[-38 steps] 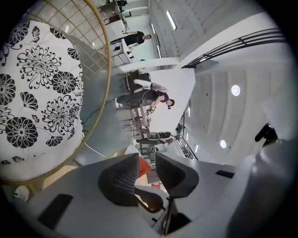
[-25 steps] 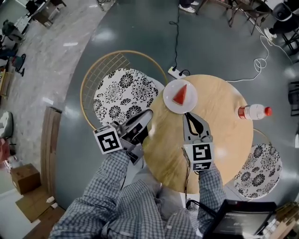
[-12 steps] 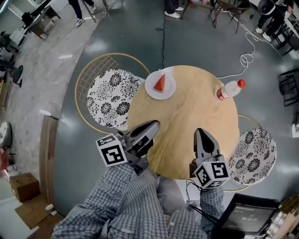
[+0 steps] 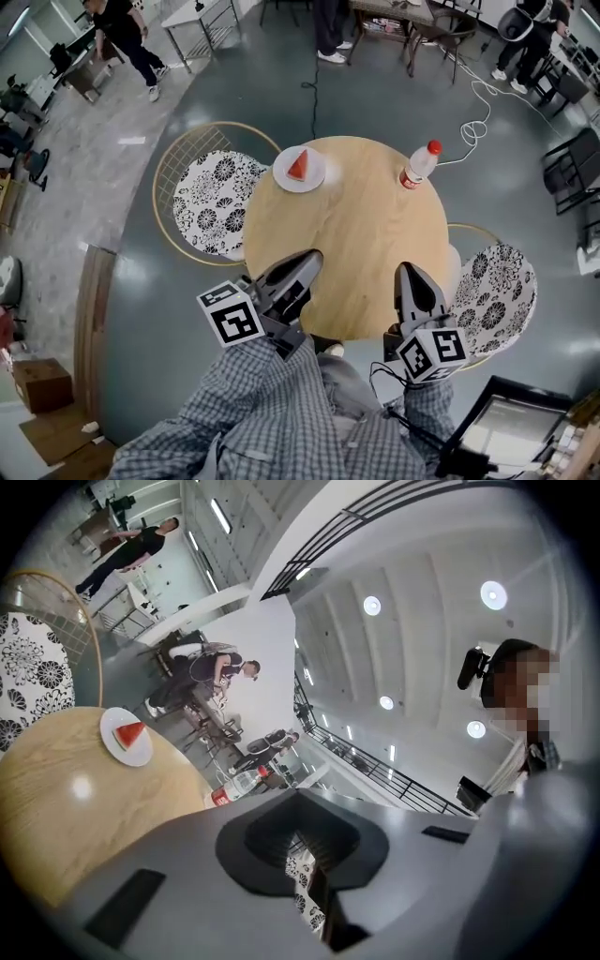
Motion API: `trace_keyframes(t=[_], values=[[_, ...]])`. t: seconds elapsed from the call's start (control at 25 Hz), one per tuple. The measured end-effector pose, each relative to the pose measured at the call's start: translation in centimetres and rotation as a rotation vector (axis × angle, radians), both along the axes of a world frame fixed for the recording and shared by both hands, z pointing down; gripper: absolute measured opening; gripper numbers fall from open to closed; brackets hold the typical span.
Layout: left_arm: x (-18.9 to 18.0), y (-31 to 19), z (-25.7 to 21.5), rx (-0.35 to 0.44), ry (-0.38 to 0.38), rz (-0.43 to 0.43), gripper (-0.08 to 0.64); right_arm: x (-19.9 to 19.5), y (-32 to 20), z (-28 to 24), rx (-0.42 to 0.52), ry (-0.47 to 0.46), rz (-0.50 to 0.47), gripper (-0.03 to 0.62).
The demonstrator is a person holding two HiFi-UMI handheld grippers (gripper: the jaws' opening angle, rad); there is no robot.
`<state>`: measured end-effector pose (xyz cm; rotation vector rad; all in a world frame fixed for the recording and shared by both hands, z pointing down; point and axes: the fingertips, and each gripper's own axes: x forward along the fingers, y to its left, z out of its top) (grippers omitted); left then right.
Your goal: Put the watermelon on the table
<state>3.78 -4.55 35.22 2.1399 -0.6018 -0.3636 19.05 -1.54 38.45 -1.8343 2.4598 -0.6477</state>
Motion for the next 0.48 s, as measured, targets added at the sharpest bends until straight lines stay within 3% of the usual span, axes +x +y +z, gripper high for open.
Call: trace_keyframes(t=[0.24,0.48], values=[[2.1,3.1,-1.5,0.082,-0.028,0.025,0.008,1.9,3.0,-2.6,0.068,-0.024,0.019,0.008],[3.2,6.1,-1.7,0.097,-0.033,0.037,0.008,2.8,6.4,-3.0,0.084,-0.065,0.043,0.008]])
